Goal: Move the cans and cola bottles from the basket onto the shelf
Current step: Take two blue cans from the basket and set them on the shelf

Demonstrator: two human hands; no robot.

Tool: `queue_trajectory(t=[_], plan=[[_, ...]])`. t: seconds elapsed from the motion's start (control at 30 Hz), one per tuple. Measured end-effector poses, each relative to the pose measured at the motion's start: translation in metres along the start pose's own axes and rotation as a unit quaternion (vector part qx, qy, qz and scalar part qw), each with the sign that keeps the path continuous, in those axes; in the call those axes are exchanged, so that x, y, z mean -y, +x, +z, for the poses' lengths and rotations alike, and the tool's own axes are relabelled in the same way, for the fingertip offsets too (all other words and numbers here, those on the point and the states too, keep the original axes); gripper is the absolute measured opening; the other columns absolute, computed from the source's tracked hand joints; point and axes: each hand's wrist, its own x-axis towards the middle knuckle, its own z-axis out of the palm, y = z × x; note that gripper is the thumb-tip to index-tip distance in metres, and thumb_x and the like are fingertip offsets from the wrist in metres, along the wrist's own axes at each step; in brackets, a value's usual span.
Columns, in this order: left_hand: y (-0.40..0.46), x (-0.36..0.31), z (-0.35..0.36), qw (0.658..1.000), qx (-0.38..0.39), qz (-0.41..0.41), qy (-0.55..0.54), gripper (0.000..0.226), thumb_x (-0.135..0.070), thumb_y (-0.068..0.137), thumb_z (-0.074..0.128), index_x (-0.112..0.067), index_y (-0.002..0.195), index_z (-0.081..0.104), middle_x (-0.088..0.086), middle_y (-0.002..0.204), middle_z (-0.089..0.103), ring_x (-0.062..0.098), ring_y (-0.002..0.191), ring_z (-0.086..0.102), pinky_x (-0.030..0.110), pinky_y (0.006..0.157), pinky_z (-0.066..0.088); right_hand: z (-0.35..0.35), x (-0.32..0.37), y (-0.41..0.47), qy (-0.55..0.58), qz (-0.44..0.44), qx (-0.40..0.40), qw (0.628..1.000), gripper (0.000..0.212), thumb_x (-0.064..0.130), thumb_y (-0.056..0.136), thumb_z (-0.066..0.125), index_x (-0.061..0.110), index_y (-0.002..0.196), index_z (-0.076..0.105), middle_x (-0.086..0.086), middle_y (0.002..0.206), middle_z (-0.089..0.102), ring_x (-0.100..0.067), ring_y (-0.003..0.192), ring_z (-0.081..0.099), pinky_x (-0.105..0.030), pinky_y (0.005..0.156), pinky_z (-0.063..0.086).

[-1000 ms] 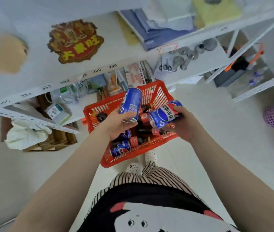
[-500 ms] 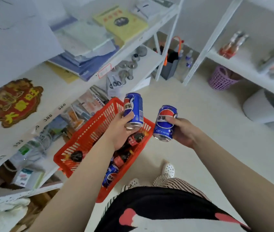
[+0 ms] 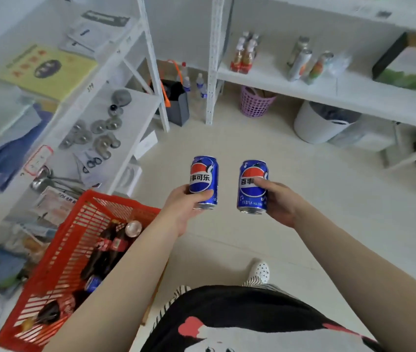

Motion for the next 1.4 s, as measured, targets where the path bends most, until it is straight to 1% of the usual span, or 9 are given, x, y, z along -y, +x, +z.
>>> queue_trajectory(t=[0.07,0.2,0.33,0.5,0.6,0.8,0.97,1.17,1.4], plan=[[0.012,0.001,0.041,1.0,0.011,-0.012,0.015,0.036,-0.006,0.078,0.074,-0.007,0.112,0.062,0.011,0.104,0.071,0.027,0.095,0.069,0.043,0.097,0.052,-0.037,0.012,-0.005,0.019,-0.005,-0.017,1.0,0.052,0.027,0.076,0.067,0.0,0.119,0.058,-0.012,0.109,0.07,-0.023,0.095,0.069,-0.03,0.072,0.058],[0.036,0.002,0.126,0.999,0.027,-0.035,0.032,0.037,-0.007,0.075,0.077,-0.008,0.109,0.062,0.011,0.104,0.071,0.028,0.097,0.069,0.042,0.096,0.052,-0.115,0.039,-0.013,0.053,-0.014,-0.036,0.998,0.035,0.019,0.087,0.062,-0.001,0.115,0.059,-0.012,0.107,0.07,-0.023,0.092,0.069,-0.03,0.071,0.058],[0.056,0.003,0.208,0.997,0.044,-0.047,0.044,0.039,-0.006,0.077,0.075,-0.007,0.113,0.06,0.009,0.101,0.07,0.022,0.087,0.068,0.036,0.092,0.054,-0.19,0.066,-0.019,0.082,-0.024,-0.056,0.995,0.042,0.023,0.079,0.067,0.001,0.114,0.06,-0.012,0.108,0.07,-0.023,0.093,0.07,-0.03,0.069,0.058],[0.084,-0.006,0.289,0.993,0.067,-0.053,0.082,0.044,-0.006,0.076,0.075,-0.004,0.117,0.059,0.012,0.106,0.071,0.023,0.09,0.069,0.035,0.09,0.054,-0.265,0.095,-0.018,0.119,-0.042,-0.078,0.989,0.041,0.023,0.086,0.064,0.001,0.12,0.058,-0.013,0.113,0.069,-0.024,0.097,0.068,-0.032,0.074,0.058],[0.105,-0.016,0.328,0.99,0.078,-0.056,0.106,0.042,-0.006,0.077,0.075,-0.005,0.116,0.059,0.01,0.103,0.071,0.022,0.087,0.069,0.03,0.085,0.055,-0.298,0.11,-0.012,0.139,-0.046,-0.093,0.985,0.046,0.025,0.084,0.067,0.001,0.123,0.057,-0.014,0.117,0.068,-0.025,0.1,0.068,-0.033,0.076,0.057],[0.165,-0.035,0.4,0.985,0.091,-0.08,0.122,0.047,-0.006,0.076,0.076,-0.005,0.119,0.058,0.009,0.104,0.071,0.019,0.085,0.07,0.03,0.081,0.054,-0.354,0.147,0.011,0.179,-0.064,-0.12,0.974,0.031,0.02,0.088,0.063,0.002,0.113,0.061,-0.012,0.105,0.072,-0.023,0.09,0.07,-0.031,0.068,0.059],[0.224,-0.058,0.461,0.978,0.114,-0.093,0.145,0.05,-0.005,0.075,0.076,-0.004,0.121,0.057,0.01,0.108,0.07,0.018,0.082,0.07,0.025,0.071,0.055,-0.404,0.191,0.039,0.189,-0.059,-0.156,0.968,0.031,0.017,0.089,0.062,0.0,0.116,0.059,-0.014,0.107,0.07,-0.025,0.091,0.069,-0.031,0.068,0.059],[0.276,-0.102,0.543,0.97,0.147,-0.098,0.17,0.048,-0.003,0.076,0.075,-0.006,0.12,0.056,0.009,0.106,0.07,0.018,0.083,0.069,0.025,0.072,0.054,-0.46,0.259,0.056,0.202,-0.08,-0.183,0.959,0.025,0.017,0.09,0.061,0.001,0.109,0.061,-0.011,0.099,0.071,-0.023,0.088,0.069,-0.03,0.069,0.059],[0.317,-0.139,0.632,0.97,0.157,-0.084,0.167,0.052,-0.003,0.073,0.076,-0.006,0.121,0.057,0.011,0.108,0.07,0.021,0.088,0.07,0.029,0.081,0.055,-0.53,0.332,0.076,0.201,-0.106,-0.179,0.957,0.022,0.017,0.088,0.061,0.003,0.105,0.063,-0.011,0.097,0.072,-0.021,0.084,0.07,-0.029,0.067,0.059]])
